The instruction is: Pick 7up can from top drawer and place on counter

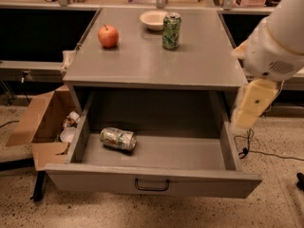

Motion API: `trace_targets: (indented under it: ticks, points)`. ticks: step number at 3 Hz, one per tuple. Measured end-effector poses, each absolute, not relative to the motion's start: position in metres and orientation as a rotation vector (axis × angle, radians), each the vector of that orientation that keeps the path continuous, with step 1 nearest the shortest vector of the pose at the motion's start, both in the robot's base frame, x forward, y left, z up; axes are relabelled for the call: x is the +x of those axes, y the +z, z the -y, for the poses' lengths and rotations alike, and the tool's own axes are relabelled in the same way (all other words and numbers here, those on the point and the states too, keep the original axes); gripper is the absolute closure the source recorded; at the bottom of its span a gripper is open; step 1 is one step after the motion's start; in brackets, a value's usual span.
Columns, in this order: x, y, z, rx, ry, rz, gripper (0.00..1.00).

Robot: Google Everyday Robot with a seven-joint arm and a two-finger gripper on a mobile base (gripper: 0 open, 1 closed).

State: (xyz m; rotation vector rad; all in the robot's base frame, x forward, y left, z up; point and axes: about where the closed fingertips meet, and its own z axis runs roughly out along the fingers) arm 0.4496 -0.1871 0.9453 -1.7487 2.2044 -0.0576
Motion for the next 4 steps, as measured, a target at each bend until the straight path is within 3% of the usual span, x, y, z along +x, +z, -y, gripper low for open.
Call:
trace_targets:
  ticks: [1, 3, 4]
  points:
    - [0.466, 0.855, 0.113, -1.786, 0.183, -2.117, 0.00]
    - [0.500, 0.779, 0.016, -1.684, 0.479, -1.932, 0.00]
    - [0.500, 0.779, 0.016, -1.684, 0.479, -1.932, 0.00]
